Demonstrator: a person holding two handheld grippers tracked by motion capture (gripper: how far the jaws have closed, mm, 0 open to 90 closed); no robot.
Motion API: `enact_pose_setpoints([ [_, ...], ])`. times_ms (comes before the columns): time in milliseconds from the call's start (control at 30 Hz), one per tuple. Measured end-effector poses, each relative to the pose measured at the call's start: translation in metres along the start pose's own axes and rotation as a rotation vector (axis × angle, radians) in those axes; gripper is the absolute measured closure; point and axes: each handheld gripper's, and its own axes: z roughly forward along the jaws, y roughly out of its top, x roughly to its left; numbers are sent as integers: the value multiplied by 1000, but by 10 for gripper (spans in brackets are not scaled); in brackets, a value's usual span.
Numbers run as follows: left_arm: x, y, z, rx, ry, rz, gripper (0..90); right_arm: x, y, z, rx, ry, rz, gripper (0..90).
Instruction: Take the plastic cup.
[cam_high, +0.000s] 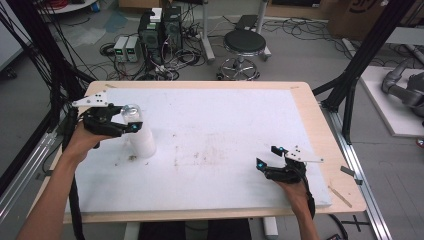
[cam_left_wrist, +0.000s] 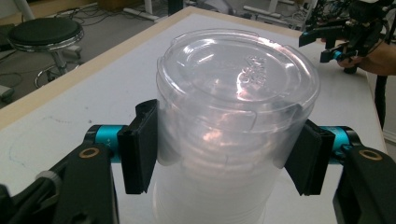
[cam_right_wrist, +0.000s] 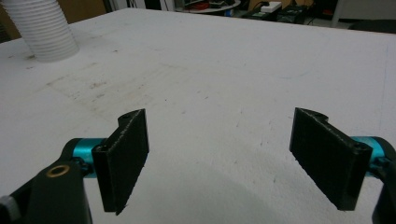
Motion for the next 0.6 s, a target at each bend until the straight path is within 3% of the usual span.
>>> enact_pose_setpoints([
  [167,-2,18,-7,-8,12,13,354,0,0,0,-1,0,0,194],
  [600,-15,82,-37,-32,51,99,355,0,0,0,-2,0,-4,194],
])
